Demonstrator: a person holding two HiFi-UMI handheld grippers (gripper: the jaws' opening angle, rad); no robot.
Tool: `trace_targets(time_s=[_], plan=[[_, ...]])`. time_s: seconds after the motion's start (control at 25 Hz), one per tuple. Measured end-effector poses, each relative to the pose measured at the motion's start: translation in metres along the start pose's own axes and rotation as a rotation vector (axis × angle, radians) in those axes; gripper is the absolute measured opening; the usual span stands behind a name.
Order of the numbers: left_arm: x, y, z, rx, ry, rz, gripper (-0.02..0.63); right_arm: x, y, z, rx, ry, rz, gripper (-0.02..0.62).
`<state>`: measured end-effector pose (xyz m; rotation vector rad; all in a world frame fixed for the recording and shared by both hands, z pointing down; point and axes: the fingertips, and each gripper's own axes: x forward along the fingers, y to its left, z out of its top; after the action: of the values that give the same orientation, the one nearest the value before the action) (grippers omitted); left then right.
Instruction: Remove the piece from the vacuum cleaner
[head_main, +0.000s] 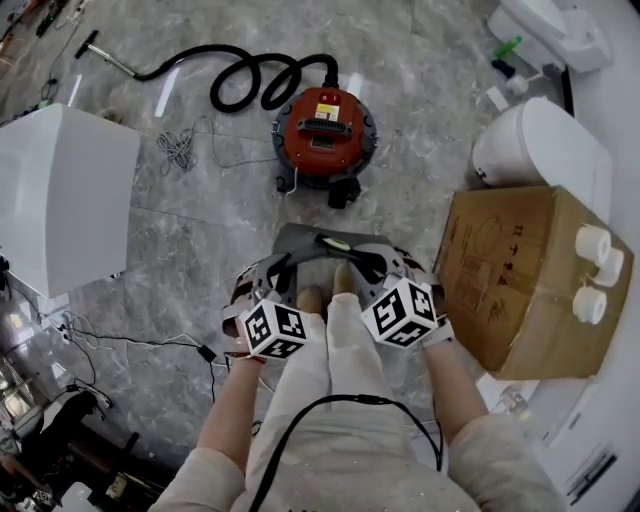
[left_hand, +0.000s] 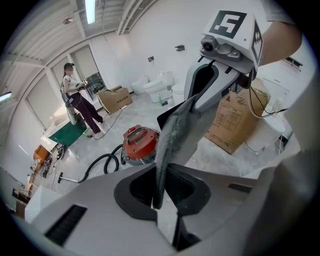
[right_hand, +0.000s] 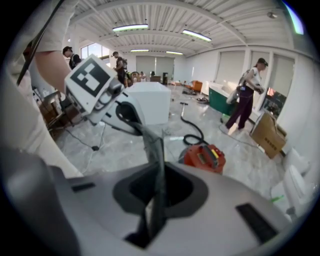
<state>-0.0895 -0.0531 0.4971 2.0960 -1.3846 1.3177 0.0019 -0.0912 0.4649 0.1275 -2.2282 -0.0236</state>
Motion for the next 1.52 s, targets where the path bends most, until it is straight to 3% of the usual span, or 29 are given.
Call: trace_targets(time_s=[0.76, 1.52], plan=[[-0.098, 0.029, 0.052, 0.011, -0.090, -0.013, 0.049, -0.086, 0.007, 0.071, 0.018, -0.047, 0.005, 0.037], [-0.171, 0.042, 0.082, -0.020, -0.160, -0.029, 0.049, -0.146, 0.019, 0.119, -0.033, -0.085, 0.014, 0.037]])
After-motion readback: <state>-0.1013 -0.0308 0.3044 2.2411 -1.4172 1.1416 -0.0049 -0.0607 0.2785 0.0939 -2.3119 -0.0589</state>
